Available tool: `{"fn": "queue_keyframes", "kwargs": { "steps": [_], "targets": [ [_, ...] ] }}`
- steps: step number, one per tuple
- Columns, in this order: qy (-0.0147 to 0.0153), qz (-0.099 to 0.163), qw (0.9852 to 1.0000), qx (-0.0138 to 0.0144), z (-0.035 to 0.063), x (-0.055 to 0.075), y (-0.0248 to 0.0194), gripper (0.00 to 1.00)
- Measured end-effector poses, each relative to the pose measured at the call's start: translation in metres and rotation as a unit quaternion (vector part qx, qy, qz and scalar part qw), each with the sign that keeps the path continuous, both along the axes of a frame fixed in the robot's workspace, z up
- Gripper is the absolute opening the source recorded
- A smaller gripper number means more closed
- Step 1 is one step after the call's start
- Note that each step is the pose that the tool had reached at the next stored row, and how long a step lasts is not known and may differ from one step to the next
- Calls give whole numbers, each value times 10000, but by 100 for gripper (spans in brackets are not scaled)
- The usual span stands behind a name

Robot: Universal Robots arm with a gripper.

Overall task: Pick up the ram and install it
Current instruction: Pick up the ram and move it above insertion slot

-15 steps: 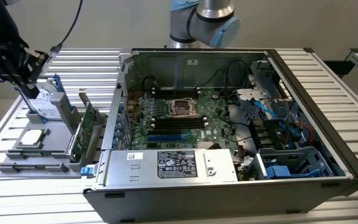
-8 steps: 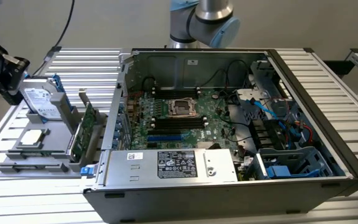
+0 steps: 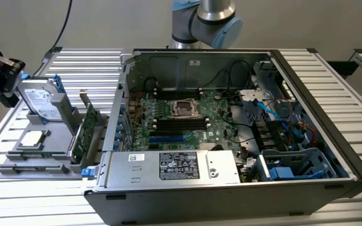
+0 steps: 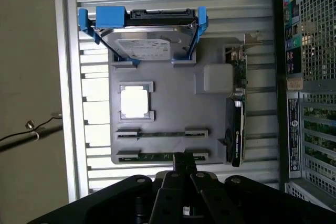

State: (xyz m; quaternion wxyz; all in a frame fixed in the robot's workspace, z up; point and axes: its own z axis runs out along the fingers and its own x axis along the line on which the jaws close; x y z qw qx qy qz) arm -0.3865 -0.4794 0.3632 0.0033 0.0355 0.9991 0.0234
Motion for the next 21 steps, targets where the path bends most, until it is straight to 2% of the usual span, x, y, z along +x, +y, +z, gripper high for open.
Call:
{"fn": "queue_keyframes", "kwargs": {
  "steps": [10,12,16,21],
  "targets": [
    [1,14,10000,1,0,-1,0,11],
    [1,269,9996,2,-7,-3,1,11],
    [0,633,9980,4,-20,-3,0,11],
    [0,1082,9941,4,-41,-3,0,11]
  ]
}}
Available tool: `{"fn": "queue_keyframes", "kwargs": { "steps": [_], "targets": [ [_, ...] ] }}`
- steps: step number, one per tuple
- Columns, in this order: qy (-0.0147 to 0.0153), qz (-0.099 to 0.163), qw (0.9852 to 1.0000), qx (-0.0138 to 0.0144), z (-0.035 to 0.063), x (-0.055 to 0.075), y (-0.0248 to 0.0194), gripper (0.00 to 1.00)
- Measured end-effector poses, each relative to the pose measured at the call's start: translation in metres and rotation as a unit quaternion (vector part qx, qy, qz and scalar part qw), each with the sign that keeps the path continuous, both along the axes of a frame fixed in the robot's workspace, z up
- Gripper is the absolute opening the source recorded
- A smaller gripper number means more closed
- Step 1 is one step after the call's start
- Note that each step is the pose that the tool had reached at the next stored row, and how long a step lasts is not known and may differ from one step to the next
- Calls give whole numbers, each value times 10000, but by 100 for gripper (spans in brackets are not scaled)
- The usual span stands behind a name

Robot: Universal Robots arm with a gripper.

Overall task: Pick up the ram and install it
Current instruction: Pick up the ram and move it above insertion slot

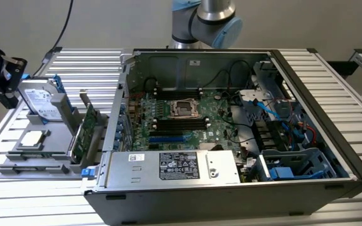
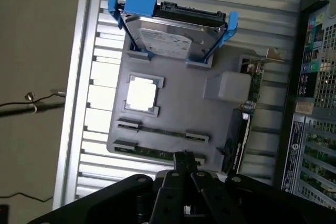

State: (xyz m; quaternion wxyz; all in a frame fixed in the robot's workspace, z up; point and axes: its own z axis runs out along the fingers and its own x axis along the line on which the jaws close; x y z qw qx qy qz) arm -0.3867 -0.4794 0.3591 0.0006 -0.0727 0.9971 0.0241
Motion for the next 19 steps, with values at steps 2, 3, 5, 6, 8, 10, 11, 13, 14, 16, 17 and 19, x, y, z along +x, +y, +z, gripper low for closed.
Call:
{"fn": "queue_keyframes", "kwargs": {
  "steps": [2,3,5,6,8,10,11,13,14,16,17,19],
  "targets": [
    [0,182,9998,0,-9,0,0,11],
    [0,278,9996,0,-13,0,0,11],
    [0,458,9990,0,-22,0,0,11],
    [0,547,9985,0,-26,0,0,11],
    [0,730,9973,0,-35,0,0,11],
    [0,909,9959,0,-42,0,0,11],
    [0,998,9950,0,-46,0,0,11],
    [0,1180,9930,0,-51,0,0,11],
    [0,1275,9918,0,-54,0,0,11],
    [0,1447,9895,2,-56,0,0,11],
    [0,1539,9881,4,-58,0,0,11],
    [-1,1724,9850,5,-61,0,0,11]
  ]
}}
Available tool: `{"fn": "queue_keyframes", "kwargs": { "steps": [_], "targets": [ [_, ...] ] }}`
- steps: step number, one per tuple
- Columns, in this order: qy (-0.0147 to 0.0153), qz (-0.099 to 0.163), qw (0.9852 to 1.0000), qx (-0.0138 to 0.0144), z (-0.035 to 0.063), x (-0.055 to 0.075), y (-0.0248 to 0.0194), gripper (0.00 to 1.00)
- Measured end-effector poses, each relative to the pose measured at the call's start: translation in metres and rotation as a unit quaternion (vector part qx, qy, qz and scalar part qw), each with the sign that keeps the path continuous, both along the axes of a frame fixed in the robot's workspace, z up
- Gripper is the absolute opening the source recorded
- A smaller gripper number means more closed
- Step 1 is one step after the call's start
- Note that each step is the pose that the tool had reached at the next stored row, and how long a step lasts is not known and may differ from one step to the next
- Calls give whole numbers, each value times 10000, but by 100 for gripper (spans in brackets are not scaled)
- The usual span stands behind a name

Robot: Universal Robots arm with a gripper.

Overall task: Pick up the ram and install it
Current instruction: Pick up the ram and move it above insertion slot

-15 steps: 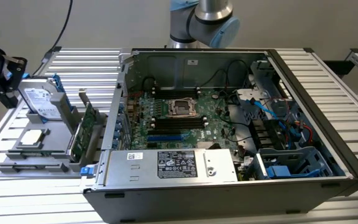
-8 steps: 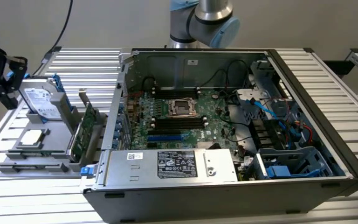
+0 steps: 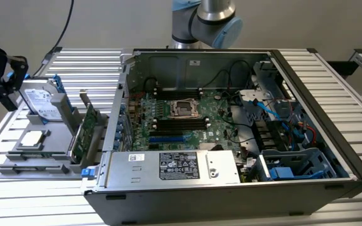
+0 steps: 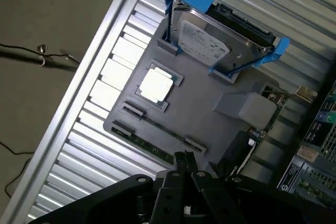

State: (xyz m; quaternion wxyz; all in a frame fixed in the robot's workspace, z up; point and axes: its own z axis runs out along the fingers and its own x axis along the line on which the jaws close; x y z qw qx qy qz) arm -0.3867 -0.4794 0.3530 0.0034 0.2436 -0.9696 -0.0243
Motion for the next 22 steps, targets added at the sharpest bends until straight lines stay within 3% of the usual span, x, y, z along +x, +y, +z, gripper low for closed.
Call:
{"fn": "queue_keyframes", "kwargs": {
  "steps": [6,11,17,22],
  "targets": [
    [0,545,9985,0,-6,0,0,11],
    [0,998,9950,1,-11,0,0,11],
    [0,1537,9881,1,-17,0,0,11],
    [0,1987,9801,1,-23,0,0,11]
  ]
}}
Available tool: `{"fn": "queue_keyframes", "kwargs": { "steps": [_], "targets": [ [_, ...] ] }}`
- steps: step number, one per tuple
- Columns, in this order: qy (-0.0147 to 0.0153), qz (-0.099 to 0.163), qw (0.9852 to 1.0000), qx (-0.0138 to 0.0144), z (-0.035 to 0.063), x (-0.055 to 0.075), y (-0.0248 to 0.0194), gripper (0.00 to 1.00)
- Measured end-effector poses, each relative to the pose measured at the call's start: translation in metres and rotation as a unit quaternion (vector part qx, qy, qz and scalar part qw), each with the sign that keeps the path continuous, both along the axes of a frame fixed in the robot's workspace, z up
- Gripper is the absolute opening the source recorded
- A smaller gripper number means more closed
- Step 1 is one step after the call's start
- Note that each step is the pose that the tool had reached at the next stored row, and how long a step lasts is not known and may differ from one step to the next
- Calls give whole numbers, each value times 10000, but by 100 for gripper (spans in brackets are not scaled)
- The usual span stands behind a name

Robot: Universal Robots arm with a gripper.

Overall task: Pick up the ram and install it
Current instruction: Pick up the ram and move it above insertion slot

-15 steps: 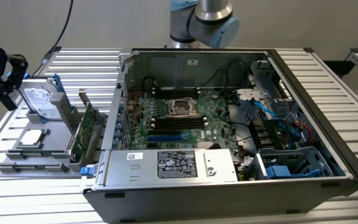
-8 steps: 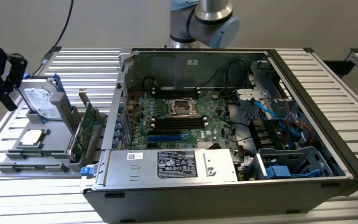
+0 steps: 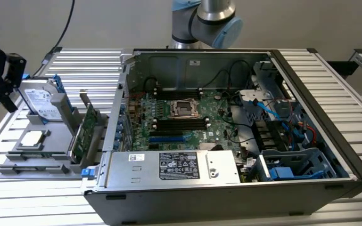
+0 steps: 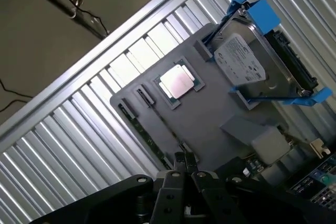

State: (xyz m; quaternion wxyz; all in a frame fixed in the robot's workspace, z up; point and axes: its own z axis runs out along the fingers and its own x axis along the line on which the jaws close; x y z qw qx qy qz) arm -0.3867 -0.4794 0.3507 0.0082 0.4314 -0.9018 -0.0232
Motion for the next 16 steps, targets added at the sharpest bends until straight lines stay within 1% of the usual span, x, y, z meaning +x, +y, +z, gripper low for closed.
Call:
{"fn": "queue_keyframes", "kwargs": {
  "steps": [2,4,6,8,10,12,14,16],
  "targets": [
    [0,180,9998,0,-3,0,0,11],
    [0,362,9993,0,-6,0,0,11],
    [0,539,9985,0,-8,0,0,11],
    [0,726,9974,0,-12,0,0,11],
    [0,908,9959,0,-15,0,0,11],
    [0,1088,9941,0,-17,0,0,11],
    [0,1266,9919,0,-20,0,0,11],
    [0,1450,9894,0,-23,0,0,11]
  ]
}}
